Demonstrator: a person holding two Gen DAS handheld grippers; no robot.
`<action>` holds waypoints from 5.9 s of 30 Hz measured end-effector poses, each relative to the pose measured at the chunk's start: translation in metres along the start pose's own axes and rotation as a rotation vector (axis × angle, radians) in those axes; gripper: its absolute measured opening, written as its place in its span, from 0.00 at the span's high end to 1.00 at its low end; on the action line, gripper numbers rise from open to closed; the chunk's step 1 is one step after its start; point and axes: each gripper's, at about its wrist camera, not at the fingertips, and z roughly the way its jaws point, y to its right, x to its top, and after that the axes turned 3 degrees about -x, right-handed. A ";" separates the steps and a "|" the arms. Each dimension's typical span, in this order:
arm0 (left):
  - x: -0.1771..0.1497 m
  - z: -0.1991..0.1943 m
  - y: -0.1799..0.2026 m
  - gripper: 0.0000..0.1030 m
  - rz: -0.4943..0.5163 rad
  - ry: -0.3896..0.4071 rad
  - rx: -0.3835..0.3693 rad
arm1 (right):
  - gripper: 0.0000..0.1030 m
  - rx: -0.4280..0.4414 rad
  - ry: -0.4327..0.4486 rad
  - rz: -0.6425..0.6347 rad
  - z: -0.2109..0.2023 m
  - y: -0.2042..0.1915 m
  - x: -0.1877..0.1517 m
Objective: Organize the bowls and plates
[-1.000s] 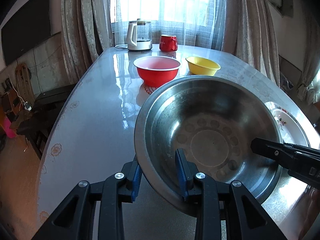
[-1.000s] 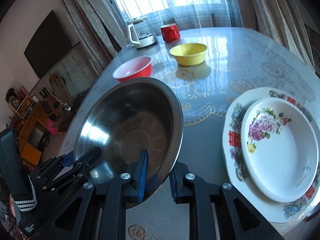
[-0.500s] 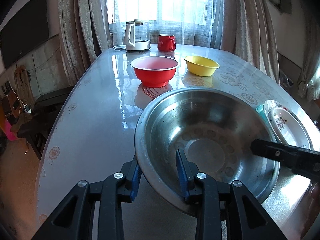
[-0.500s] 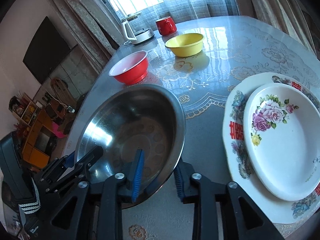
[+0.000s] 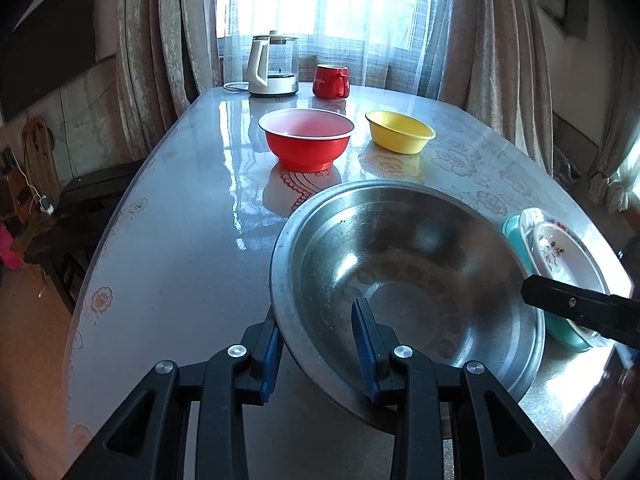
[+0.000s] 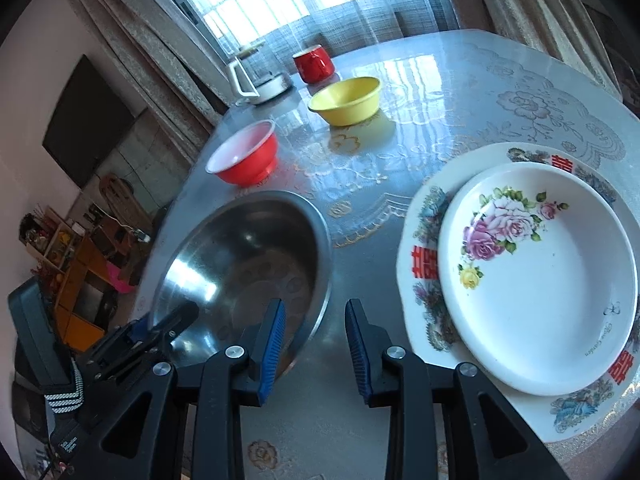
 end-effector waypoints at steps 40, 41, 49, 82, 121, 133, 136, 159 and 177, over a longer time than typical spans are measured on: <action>0.115 0.023 0.039 0.26 0.066 0.030 0.063 | 0.64 -0.089 0.063 0.004 0.025 0.035 0.133; 0.120 0.025 0.040 0.26 0.062 0.030 0.056 | 0.63 -0.086 0.057 0.011 0.029 0.038 0.137; 0.162 0.056 0.053 0.24 0.066 0.015 0.039 | 0.62 -0.077 0.004 0.071 0.072 0.058 0.182; 0.228 0.190 0.099 0.32 0.131 -0.126 0.062 | 0.82 -0.010 -0.130 0.273 0.160 0.121 0.218; 0.211 0.197 0.126 0.86 0.289 -0.120 0.057 | 0.87 -0.057 -0.123 0.216 0.157 0.110 0.209; 0.205 0.154 0.125 0.86 0.283 -0.060 0.027 | 0.87 -0.057 -0.059 0.189 0.122 0.093 0.204; 0.202 0.139 0.124 0.86 0.283 -0.042 0.018 | 0.87 -0.051 -0.040 0.181 0.110 0.087 0.199; 0.138 0.037 0.081 0.86 0.177 0.088 -0.035 | 0.87 0.005 0.114 0.087 0.026 0.024 0.134; 0.061 -0.013 0.033 0.85 0.107 0.145 -0.028 | 0.87 0.046 0.175 0.013 -0.003 -0.027 0.059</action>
